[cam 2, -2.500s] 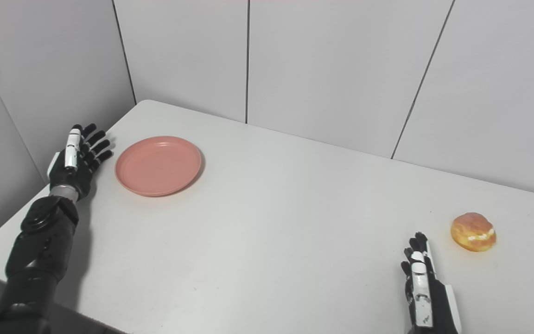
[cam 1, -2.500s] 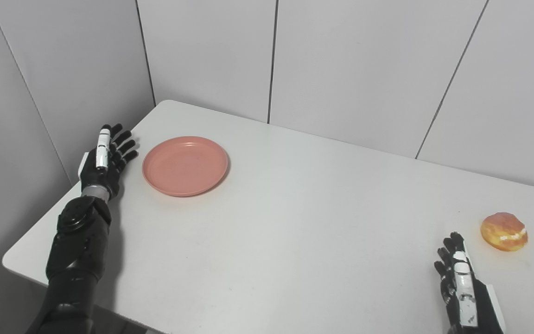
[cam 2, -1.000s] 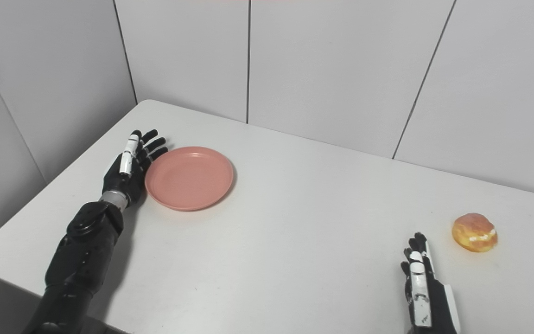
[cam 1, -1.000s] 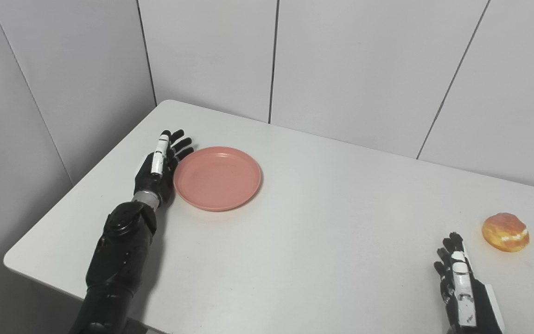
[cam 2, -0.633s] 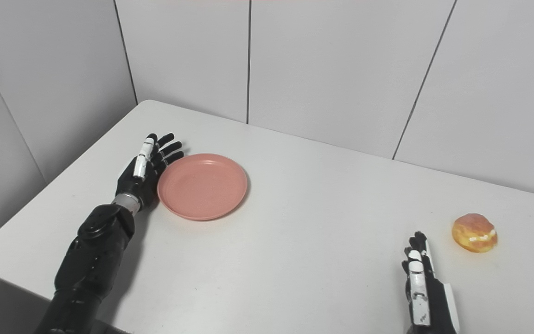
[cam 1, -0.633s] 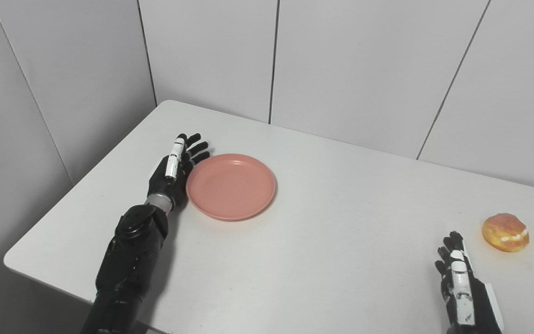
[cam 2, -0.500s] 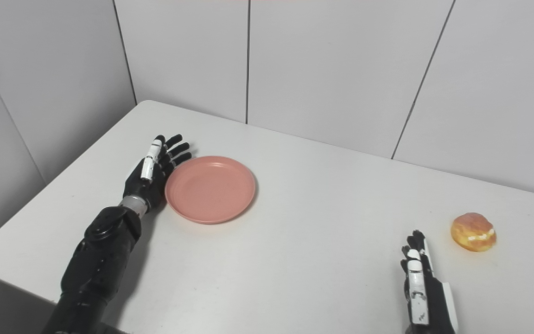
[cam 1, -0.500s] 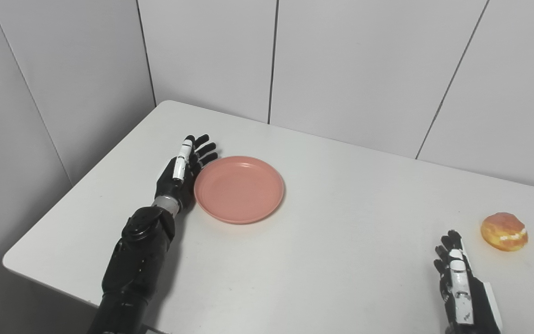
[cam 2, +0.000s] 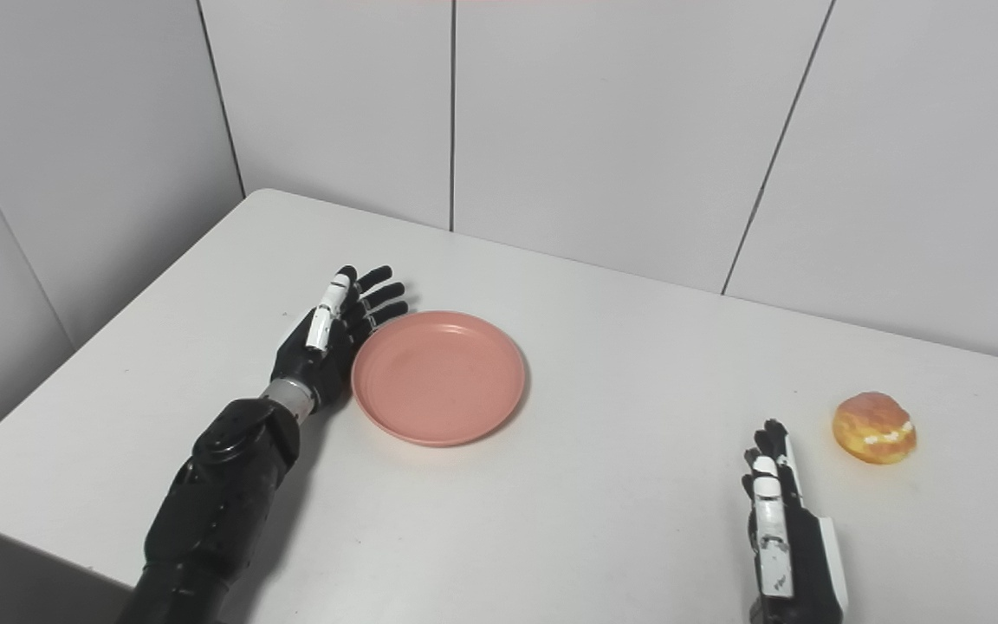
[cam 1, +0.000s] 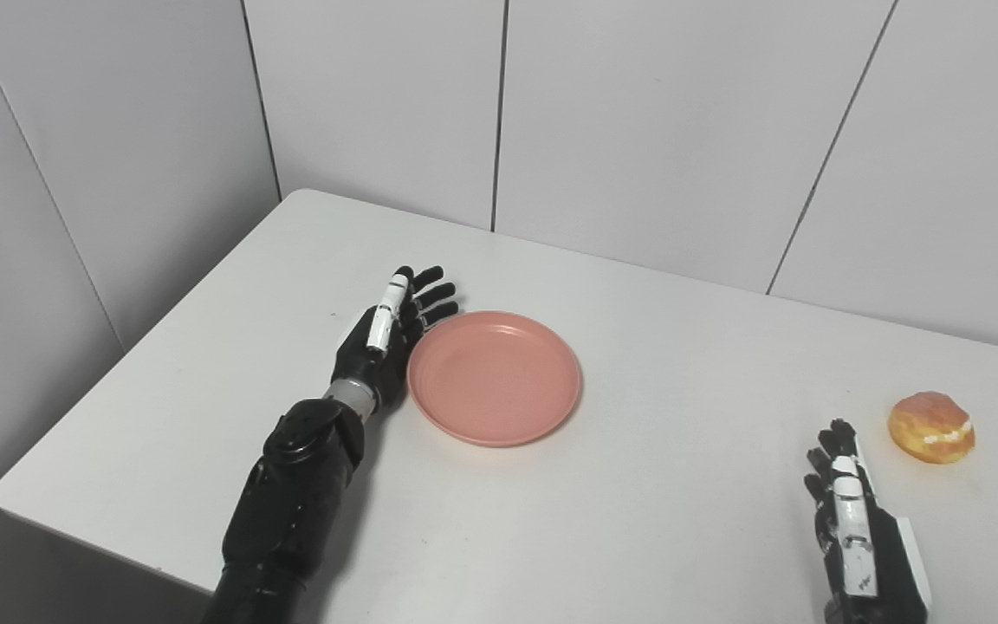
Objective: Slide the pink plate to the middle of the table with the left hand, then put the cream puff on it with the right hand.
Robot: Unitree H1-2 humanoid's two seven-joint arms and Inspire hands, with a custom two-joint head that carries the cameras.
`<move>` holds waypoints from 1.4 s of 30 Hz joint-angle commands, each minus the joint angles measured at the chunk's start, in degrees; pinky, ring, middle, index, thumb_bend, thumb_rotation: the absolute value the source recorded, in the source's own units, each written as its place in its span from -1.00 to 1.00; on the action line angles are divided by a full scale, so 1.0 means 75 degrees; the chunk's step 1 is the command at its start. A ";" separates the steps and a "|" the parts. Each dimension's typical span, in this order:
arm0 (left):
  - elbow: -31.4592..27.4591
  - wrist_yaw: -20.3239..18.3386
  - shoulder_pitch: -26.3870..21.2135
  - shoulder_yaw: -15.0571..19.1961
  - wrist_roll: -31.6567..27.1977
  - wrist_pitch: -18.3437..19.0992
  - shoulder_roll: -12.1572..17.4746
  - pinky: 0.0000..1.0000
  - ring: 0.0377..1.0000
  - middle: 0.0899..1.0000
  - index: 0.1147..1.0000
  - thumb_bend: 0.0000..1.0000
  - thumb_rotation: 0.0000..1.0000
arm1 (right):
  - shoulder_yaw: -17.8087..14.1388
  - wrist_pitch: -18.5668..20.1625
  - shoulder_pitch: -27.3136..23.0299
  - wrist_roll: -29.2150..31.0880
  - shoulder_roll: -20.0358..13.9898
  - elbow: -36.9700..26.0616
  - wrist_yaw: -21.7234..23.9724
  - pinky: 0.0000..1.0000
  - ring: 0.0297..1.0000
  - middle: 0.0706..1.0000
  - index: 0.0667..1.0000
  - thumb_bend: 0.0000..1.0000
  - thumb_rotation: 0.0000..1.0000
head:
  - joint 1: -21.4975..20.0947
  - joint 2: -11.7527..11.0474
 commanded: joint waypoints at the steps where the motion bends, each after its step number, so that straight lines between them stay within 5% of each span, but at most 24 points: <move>1: -0.0044 -0.0126 -0.0032 -0.0010 -0.0178 0.0222 -0.0105 0.69 0.68 0.66 0.62 -0.30 1.00 | 0.0024 -0.0075 -0.0208 -0.0002 0.0028 -0.0260 0.0008 1.00 0.98 0.99 0.98 -0.61 1.00 | -0.0049 0.0028; 9: -0.0291 -0.0258 0.0145 -0.0153 -0.0196 0.0394 -0.0352 0.66 0.68 0.67 0.63 -0.29 1.00 | 0.0060 0.0130 -0.0201 0.0043 0.0076 -0.0393 0.0017 1.00 0.99 1.00 1.00 -0.60 1.00 | -0.0326 0.0189; 24: -0.1924 0.0062 0.0681 -0.0455 -0.0411 0.1478 -0.1234 0.67 0.69 0.69 0.65 -0.30 1.00 | 0.0186 0.0319 -0.0180 -0.0025 0.0307 -0.0594 -0.0052 0.97 0.98 1.00 1.00 -0.56 1.00 | -0.1148 0.0521; 42: -0.2680 0.0403 0.1123 -0.1111 -0.0685 0.1498 -0.1190 0.75 0.78 0.78 0.75 -0.27 1.00 | 0.0397 0.0688 -0.0211 -0.0585 0.0489 -0.0818 -0.0332 0.87 0.91 0.94 0.93 -0.54 1.00 | -0.1686 0.0802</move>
